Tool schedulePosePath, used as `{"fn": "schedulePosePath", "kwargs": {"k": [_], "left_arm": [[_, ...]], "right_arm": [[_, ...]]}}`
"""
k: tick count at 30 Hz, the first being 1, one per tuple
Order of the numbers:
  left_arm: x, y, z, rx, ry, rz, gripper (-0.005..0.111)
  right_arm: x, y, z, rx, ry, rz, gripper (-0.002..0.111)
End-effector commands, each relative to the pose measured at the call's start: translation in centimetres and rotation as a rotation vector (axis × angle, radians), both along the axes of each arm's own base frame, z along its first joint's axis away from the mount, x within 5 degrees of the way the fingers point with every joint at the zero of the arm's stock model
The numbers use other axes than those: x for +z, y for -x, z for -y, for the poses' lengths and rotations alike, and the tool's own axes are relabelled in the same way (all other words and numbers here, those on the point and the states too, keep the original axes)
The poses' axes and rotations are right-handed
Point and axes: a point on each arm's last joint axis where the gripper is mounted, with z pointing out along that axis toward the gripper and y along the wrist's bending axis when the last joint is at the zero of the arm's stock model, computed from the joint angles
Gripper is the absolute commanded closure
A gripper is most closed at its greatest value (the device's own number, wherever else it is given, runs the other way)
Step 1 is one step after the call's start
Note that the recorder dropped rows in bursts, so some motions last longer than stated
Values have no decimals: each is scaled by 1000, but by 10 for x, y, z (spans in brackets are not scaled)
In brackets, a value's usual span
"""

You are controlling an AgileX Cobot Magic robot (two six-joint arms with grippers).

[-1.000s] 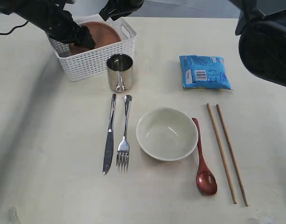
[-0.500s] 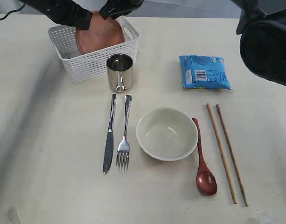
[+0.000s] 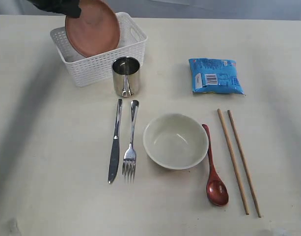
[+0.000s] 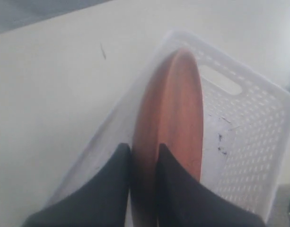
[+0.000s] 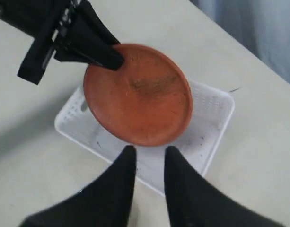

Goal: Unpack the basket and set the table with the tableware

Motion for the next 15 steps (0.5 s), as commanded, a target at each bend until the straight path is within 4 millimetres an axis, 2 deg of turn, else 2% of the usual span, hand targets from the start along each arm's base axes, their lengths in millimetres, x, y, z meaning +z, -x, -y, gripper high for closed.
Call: {"fn": "schedulePosePath", "kwargs": {"k": [1,2,4,9,15], "left_arm": [[32,10,-1,-15,68,50,107],[37,12,-1,-20,75,54,107],[47,17,-3,-27,86,62,107],[63,27,-2,-71,162,59,107],[73,39,14,-285,312,71,107]], "right_arm": [[12,-3,15,1,-117,-6,55],[12,-4,17,-5,-120,-9,49],[12,-4,18,-13,-122,-17,45],[11,-4,18,-30,-128,-42,46],[-6,3,21,27,-96,-53,46]]}}
